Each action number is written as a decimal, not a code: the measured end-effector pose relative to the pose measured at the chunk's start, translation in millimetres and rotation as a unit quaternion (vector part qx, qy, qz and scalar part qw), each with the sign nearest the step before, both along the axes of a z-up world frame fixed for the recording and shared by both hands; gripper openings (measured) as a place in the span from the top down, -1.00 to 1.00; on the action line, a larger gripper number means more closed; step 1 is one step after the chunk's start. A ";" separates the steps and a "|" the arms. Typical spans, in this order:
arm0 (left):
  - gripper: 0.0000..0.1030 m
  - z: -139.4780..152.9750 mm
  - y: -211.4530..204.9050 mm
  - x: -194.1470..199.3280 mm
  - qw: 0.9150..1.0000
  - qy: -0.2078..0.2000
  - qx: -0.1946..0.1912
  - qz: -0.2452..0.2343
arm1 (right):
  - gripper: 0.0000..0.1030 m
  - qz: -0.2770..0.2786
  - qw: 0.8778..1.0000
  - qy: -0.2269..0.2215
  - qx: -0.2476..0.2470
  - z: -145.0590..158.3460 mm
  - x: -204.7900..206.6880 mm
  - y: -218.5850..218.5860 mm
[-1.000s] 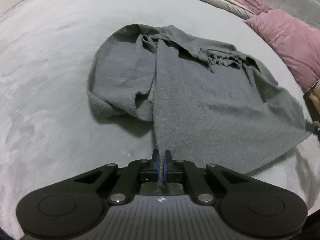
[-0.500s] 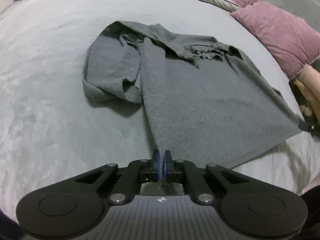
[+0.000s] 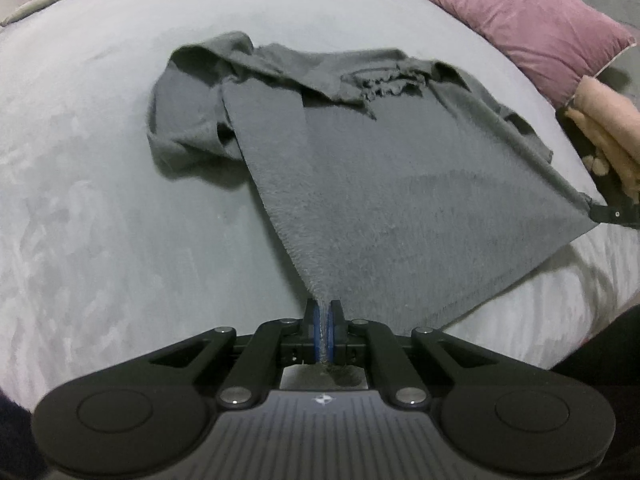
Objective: Fold clothes
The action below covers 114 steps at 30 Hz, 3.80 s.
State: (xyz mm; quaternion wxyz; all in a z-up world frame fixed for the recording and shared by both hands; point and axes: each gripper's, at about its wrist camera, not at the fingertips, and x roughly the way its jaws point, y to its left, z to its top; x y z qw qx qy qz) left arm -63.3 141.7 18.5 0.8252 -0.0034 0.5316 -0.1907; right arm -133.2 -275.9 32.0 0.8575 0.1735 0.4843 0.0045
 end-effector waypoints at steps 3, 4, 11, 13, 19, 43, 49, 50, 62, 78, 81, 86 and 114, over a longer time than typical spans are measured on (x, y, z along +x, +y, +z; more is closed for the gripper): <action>0.93 -9.7 -1.5 7.9 1.000 0.012 0.006 0.005 | 0.86 0.000 1.000 0.015 0.003 -9.2 1.7 0.5; 0.93 -12.3 -2.1 10.2 1.000 0.015 0.007 0.006 | 0.86 0.001 1.000 0.019 0.003 -12.0 2.4 1.3; 0.88 -14.4 -2.9 24.3 1.000 0.027 0.015 0.002 | 0.84 0.001 0.999 0.035 0.013 -22.6 6.2 0.9; 0.84 -13.1 -1.9 27.7 1.000 0.023 0.016 0.008 | 0.72 -0.006 0.999 0.034 0.017 -22.3 6.3 -2.0; 0.56 -3.4 0.3 35.0 1.000 -0.005 0.015 0.026 | 0.21 -0.009 1.000 0.013 0.010 -16.1 12.0 -4.6; 0.30 -19.8 -57.4 128.5 0.994 -0.027 -0.078 0.069 | 0.13 0.037 0.996 -0.010 0.077 -33.6 130.3 49.3; 0.28 -32.6 -59.7 145.1 0.983 -0.044 -0.129 0.121 | 0.09 0.036 0.993 -0.018 0.114 -46.6 154.7 55.7; 0.28 -34.7 -60.1 147.9 0.981 -0.047 -0.137 0.130 | 0.08 0.036 0.992 -0.018 0.121 -50.3 156.9 55.2; 0.70 -55.5 -63.7 174.1 0.944 -0.080 -0.228 0.223 | 0.04 0.039 0.983 -0.014 0.181 -68.9 177.6 60.7; 0.91 -27.7 -56.1 126.0 0.929 -0.104 -0.260 0.243 | -0.11 -0.004 0.962 -0.022 0.273 -68.1 161.2 49.4; 0.91 -22.8 -52.7 109.9 0.927 -0.098 -0.270 0.243 | -0.11 -0.005 0.954 -0.016 0.301 -68.6 153.3 56.1; 0.91 -18.5 -56.3 79.2 0.925 -0.077 -0.288 0.237 | -0.11 -0.005 0.935 0.000 0.354 -71.4 139.1 70.6; 0.71 8.2 -78.5 -7.5 0.980 -0.023 -0.175 0.093 | 0.84 -0.088 0.903 0.006 0.420 -114.3 103.0 89.6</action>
